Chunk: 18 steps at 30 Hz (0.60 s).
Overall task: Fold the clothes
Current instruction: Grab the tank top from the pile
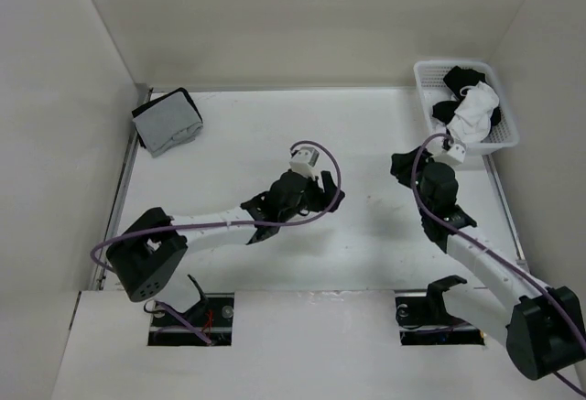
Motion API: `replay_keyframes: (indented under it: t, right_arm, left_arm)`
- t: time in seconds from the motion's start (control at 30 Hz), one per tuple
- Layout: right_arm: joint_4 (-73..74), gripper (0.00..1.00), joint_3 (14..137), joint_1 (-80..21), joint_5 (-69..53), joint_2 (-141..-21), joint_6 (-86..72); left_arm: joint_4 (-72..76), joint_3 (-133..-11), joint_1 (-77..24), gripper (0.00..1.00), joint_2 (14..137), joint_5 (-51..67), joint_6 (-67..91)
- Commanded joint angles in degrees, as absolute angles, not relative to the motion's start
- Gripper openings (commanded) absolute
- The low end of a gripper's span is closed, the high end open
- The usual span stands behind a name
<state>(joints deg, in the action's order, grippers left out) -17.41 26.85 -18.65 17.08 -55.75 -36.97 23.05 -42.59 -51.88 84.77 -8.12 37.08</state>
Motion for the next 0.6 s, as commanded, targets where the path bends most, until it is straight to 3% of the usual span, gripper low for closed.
replay_keyframes:
  t: [0.0,0.2,0.27,0.3,0.37,0.4,0.5,0.57]
  right_arm:
    - [-10.7,0.41,34.9,-15.2,22.1,-54.7,-34.3]
    - [-7.1,0.03,45.2,-5.2,22.9,-63.7,-32.3]
    - [-6.4,0.01,49.0,-1.6,23.2,-68.0,-32.5]
    - [-6.0,0.0,52.3,1.2,23.7,-71.5,-32.3]
    - [-5.4,0.07,58.2,5.6,25.3,-78.7,-31.9]
    - [-5.3,0.12,60.2,6.9,25.5,-81.2,-31.8]
    - [-3.9,0.36,69.3,11.1,24.1,-92.8,-29.5]
    - [-0.6,0.46,76.6,12.8,23.8,-99.9,-27.2]
  left_arm:
    - [25.6,-43.2,-54.6,0.66,87.7,-5.8,34.5]
    - [29.9,-40.9,-58.4,0.61,89.7,-6.4,32.8]
    - [32.0,-39.6,-58.6,0.55,89.5,-7.3,32.0]
    - [33.4,-38.9,-58.6,0.45,89.4,-7.2,31.9]
    - [35.0,-38.1,-58.4,0.23,89.4,-7.0,32.0]
    - [35.2,-38.0,-58.4,0.2,89.4,-7.0,32.1]
    - [35.3,-37.8,-58.3,0.18,89.2,-6.8,32.5]
    - [36.4,-37.3,-58.0,0.24,89.1,-6.9,32.5]
